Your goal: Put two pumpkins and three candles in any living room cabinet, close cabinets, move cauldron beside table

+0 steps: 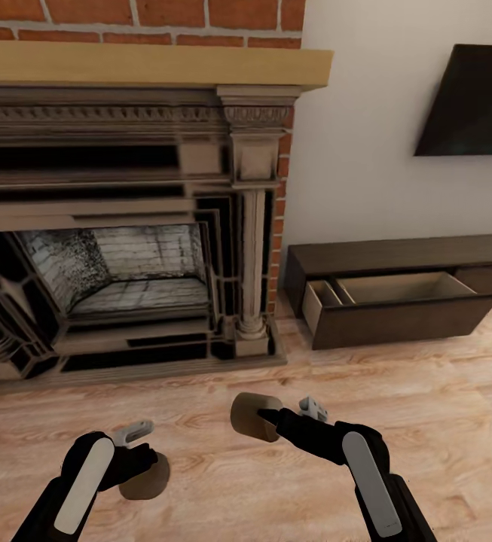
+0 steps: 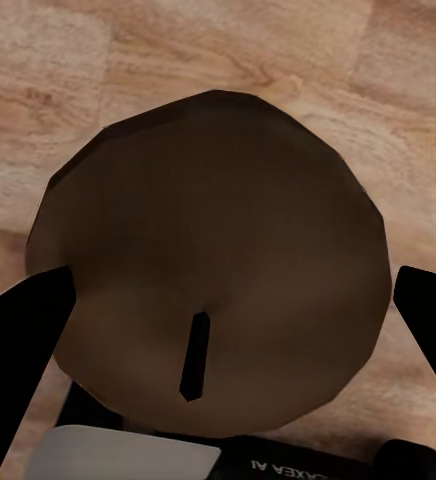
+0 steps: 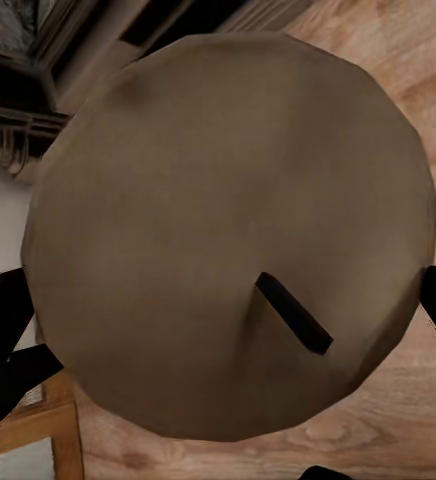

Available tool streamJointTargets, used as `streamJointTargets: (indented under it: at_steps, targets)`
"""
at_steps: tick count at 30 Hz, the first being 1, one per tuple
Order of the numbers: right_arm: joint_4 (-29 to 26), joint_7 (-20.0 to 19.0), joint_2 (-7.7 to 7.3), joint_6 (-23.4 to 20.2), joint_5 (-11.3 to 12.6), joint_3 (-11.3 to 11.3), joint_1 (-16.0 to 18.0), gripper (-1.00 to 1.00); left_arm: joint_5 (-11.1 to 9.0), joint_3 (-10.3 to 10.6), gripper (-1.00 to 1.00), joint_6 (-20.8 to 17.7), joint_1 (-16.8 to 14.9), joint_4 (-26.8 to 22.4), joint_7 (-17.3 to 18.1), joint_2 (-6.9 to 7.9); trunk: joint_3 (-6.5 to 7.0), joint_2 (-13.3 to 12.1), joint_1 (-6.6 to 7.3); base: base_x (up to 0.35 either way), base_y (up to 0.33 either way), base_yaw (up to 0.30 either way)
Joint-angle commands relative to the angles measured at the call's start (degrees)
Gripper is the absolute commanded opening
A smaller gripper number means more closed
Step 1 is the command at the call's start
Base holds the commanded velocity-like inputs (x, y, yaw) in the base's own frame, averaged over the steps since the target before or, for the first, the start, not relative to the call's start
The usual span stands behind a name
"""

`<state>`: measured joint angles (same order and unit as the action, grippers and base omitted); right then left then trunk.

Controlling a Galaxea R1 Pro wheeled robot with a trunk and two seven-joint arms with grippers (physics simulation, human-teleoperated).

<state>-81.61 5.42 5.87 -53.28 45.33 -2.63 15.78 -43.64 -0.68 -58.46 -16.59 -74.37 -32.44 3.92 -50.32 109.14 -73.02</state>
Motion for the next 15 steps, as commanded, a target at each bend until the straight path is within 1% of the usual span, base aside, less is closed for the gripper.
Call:
streamJointTargets:
  at_steps: [1,6,12,15]
  targets:
    - [0.0,0.6,0.02,-0.2,0.6,0.0,0.0,-1.00,-0.7,0.0,-1.00,-0.1,0.0,-0.1,-0.5,0.02,-0.10,0.0,0.00,0.061,-0.112,-0.243]
    - [0.2,0.6,0.02,0.0,0.6,0.0,0.0,-1.00,-0.7,0.0,-1.00,-0.1,0.0,-0.1,-0.5,0.02,-0.37,0.0,0.00,0.095,-0.205,-0.243]
    - [0.5,0.6,0.02,0.1,0.4,0.0,0.0,-1.00,-0.7,0.0,-1.00,-0.1,0.0,-0.1,-0.5,0.03,-0.70,0.0,0.00,0.017,-0.034,-0.238]
    - [0.5,0.6,0.02,0.1,0.3,0.0,0.0,-1.00,-0.7,0.0,-1.00,-0.1,0.0,-0.1,-0.5,0.02,-0.91,0.0,0.00,0.001,-0.003,-0.182]
